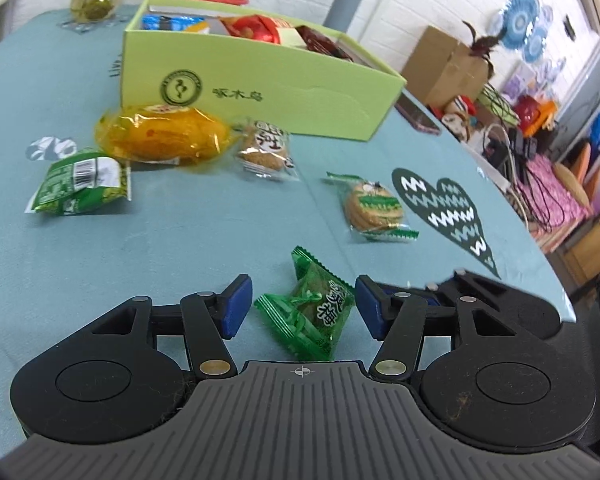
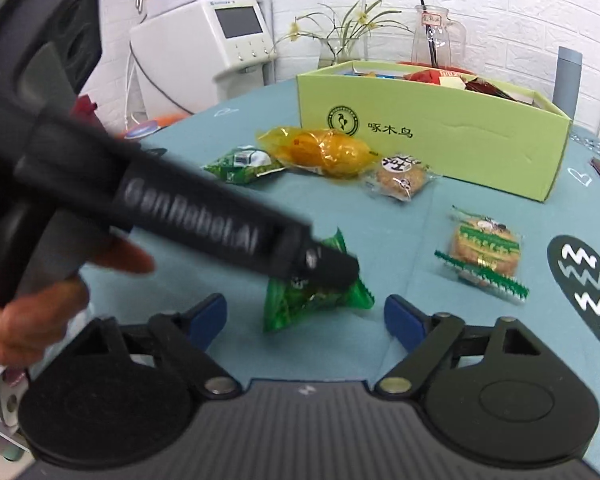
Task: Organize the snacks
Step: 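Reach the left gripper to the green-wrapped snack and grasp it, then drop the green-wrapped snack into the lime-green box with the left gripper, then grasp the round cookie packet with green label using the left gripper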
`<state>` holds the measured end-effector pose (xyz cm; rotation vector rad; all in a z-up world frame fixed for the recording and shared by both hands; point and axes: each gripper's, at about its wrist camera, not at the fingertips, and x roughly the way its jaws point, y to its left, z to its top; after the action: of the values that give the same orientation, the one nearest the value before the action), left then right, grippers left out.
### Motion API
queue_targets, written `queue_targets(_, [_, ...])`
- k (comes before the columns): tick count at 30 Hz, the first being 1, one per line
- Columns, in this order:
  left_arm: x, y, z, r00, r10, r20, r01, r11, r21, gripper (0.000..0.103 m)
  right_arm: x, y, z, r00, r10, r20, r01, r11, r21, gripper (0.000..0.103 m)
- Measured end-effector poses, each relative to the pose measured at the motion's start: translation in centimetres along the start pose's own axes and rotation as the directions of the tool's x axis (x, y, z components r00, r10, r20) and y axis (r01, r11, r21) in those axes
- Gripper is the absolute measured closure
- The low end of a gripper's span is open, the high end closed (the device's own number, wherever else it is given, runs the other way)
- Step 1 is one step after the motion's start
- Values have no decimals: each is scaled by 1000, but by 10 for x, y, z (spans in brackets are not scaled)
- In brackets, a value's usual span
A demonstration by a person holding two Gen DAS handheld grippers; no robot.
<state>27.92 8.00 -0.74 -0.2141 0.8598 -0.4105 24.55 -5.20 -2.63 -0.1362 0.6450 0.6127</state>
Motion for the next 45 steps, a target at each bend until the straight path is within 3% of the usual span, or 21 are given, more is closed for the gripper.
queue_targets(3, [0,6,-8,1000,-19,9,19,1000,-3,64,3,6,0,1000,-16,5,17,998,-66,29])
queue_targets(4, [-2,7,-11,1000,-25,11,25,1000,3,71,2,6,0,1000,-4,12,5,997,-72,48])
queue_targets(5, [-3,9,-12,999,-43,5,43,999,-2,83,0,6,2,1000,10,4,-10,998,-67,53])
queue_targets(7, [-3,15,-12,996,-87,-11,86,995,-55,93,-1,6,6,1000,20,-9,-21,997,-70,54])
queue_targets(11, [-9,13,11,996,-85,27,87,993,-83,94,-1,-4,30,999,20,33,-17,997,-75,54])
queue_targets(16, [-14,11,83,987,-93,135,102,993,-66,93,5,-26,97,989,-19,145,41,988,-151,53])
queue_targets(20, [-4,12,151,977,-48,207,52,999,-15,93,33,-49,152,978,-57,200,97,976,-197,51])
queue_targets(23, [21,22,188,978,-8,207,9,1000,-6,92,65,-73,179,982,-52,182,85,980,-182,51])
queue_targets(27, [65,43,209,988,26,154,-23,1000,-22,92,106,-97,188,993,-30,111,47,988,-150,50])
queue_targets(29, [82,50,207,992,32,124,-30,999,-20,91,118,-100,184,996,-6,93,20,988,-152,40])
queue_targets(31, [92,50,203,991,49,125,-49,999,-3,90,120,-97,182,994,-6,108,25,984,-176,36])
queue_targets(32, [92,50,203,988,63,139,-64,998,6,84,119,-95,182,993,-22,117,44,981,-191,31])
queue_targets(33, [89,48,203,987,68,146,-70,998,8,71,117,-94,182,992,-28,123,51,980,-192,26])
queue_targets(34, [84,46,203,985,62,163,-64,998,6,67,112,-94,183,992,-21,127,44,982,-186,18])
queue_targets(36, [67,39,202,977,47,209,-51,999,16,63,93,-93,182,986,-12,168,43,983,-181,12])
queue_targets(39, [29,23,195,955,35,293,-47,998,32,48,50,-84,172,966,-46,253,99,974,-204,10])
queue_targets(41, [6,14,186,944,13,329,-31,998,48,46,20,-79,158,956,-56,287,115,974,-195,10])
queue_targets(45, [-24,-3,151,938,-30,344,6,997,71,36,-19,-76,108,964,-96,248,131,982,-133,10])
